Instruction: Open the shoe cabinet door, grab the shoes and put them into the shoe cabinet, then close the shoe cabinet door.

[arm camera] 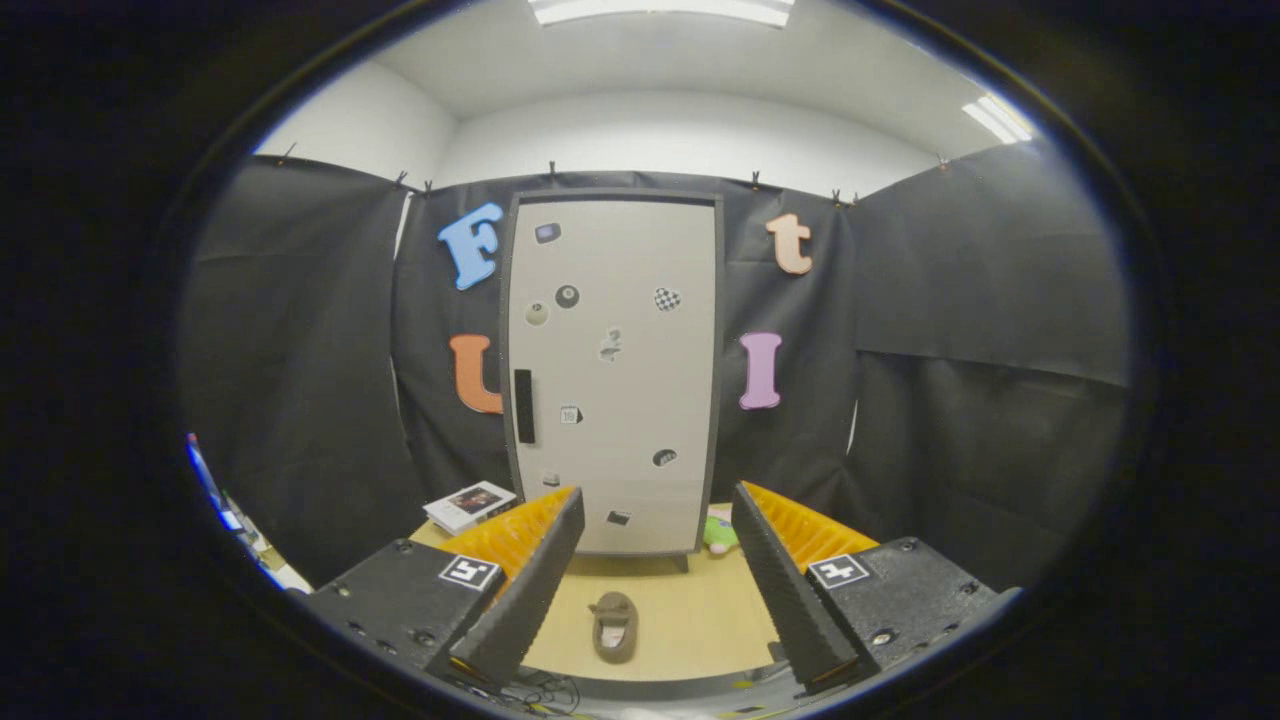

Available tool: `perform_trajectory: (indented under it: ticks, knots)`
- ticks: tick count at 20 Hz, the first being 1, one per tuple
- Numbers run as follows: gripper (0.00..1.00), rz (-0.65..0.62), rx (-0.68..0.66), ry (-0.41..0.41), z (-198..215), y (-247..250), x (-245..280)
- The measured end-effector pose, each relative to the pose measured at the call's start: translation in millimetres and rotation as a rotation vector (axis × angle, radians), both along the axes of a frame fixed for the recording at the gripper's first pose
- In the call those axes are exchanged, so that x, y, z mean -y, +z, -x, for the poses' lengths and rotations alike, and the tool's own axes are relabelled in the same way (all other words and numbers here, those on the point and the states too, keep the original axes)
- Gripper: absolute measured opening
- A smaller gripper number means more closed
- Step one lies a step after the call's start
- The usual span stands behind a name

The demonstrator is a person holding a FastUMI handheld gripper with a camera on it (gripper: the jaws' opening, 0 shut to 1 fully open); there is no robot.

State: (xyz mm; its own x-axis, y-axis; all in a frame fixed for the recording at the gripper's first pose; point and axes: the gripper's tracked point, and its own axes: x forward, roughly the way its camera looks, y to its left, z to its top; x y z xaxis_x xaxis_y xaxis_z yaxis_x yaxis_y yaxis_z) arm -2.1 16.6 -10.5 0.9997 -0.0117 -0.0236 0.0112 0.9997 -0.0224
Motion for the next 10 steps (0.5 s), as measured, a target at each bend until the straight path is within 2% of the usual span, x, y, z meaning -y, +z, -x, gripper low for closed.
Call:
perform_trajectory:
  ticks: [6,10]
  knots:
    - [0.97,-0.007,-0.007,0.040,-32.4,-5.7,-33.7]
    - [0.98,-0.032,-0.017,0.083,-73.5,-13.5,-65.8]
